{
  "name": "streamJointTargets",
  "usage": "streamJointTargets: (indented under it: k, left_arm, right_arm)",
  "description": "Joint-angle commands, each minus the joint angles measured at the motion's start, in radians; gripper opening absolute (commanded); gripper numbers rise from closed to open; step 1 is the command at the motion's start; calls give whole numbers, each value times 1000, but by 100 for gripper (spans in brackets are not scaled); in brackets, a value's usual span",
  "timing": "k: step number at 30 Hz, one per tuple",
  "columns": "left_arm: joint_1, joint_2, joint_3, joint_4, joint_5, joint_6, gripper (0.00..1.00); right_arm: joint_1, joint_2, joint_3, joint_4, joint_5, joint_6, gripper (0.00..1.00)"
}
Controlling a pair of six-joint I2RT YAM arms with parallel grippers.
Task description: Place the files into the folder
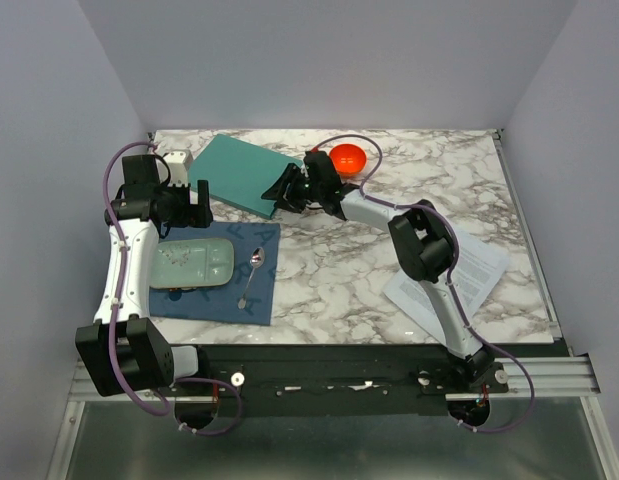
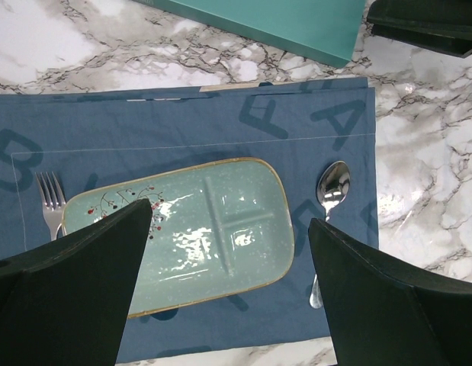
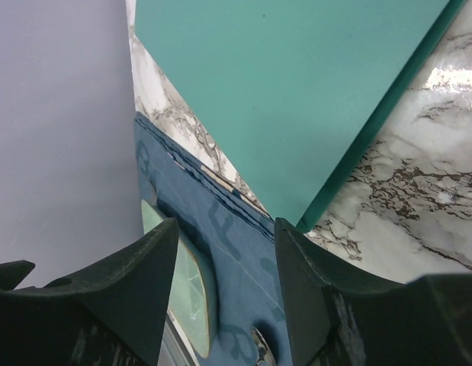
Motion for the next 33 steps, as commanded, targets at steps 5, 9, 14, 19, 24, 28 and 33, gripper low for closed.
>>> streamJointTargets:
  k: [5,9,14,19,24,28,33]
  left_arm:
    - [8,1,10,4,18,33,99]
    - [8,0,4,4,19,42,99]
    - [9,-11,0,2,31,45,99]
    - [9,-11,3,1,34,48,99]
    - [9,-16,6,-1,38,53,99]
    - [8,-11,10,1,36,54,99]
    - [9,-16,6,2,36,62,99]
  right_arm:
    - [6,2,-20,6,-26,25,61]
    - [6,8,-28,-7,-26,28,61]
    - [7,14,-49,-11,-12,28,62]
    - [9,39,-17,-20,-10,30,62]
    - [9,79,27,-40,-12,36,62]
    - [7,106,60,-54,-13,48,62]
    - [7,128,96,-53,-15,65,61]
